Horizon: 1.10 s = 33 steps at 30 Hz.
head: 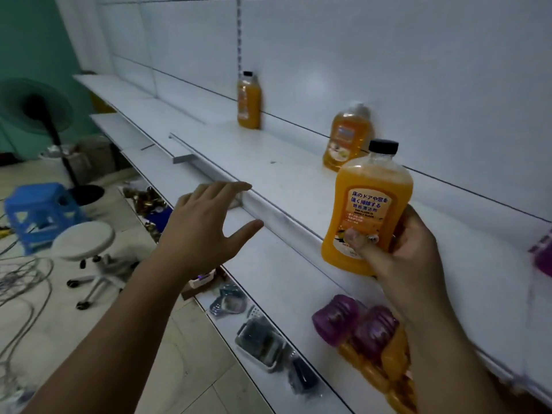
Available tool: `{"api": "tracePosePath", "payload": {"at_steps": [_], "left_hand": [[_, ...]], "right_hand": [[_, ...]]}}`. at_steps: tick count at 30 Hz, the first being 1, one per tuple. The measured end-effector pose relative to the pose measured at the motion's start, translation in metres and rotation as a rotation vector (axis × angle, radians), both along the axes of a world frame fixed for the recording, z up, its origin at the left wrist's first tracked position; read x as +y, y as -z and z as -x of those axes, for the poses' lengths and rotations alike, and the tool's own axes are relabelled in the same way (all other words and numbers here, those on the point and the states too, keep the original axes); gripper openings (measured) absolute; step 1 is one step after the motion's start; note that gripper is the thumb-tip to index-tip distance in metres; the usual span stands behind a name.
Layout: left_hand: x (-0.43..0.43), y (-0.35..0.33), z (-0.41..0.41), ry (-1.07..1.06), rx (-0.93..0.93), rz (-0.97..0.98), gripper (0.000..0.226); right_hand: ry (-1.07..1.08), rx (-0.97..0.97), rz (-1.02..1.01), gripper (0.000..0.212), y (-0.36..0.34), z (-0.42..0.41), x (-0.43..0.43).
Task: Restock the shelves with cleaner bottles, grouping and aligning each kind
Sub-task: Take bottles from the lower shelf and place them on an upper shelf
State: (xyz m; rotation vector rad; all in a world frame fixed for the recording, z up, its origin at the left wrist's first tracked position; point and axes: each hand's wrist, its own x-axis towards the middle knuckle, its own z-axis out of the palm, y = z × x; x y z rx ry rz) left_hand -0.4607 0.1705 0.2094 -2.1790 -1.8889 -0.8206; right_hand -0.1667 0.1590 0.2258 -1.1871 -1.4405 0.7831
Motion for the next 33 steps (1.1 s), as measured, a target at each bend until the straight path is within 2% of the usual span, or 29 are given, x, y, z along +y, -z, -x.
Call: {"api": "tracePosePath", "payload": {"at_steps": [3, 14, 25, 33], "left_hand": [[0.012, 0.005, 0.058, -0.019, 0.026, 0.018, 0.072], [0.073, 0.008, 0.207, 0.002, 0.109, 0.084, 0.072], [0.228, 0.000, 0.264, 0.017, 0.147, 0.033, 0.069], [0.324, -0.003, 0.280, 0.146, 0.115, 0.055, 0.070]], "right_hand": [[0.004, 0.009, -0.028, 0.057, 0.000, 0.061, 0.023], [-0.030, 0.039, -0.060, 0.045, -0.010, 0.223, 0.112], [0.042, 0.069, -0.075, 0.049, -0.019, 0.299, 0.247], [0.175, 0.055, -0.030, 0.053, -0.033, 0.324, 0.308]]}}
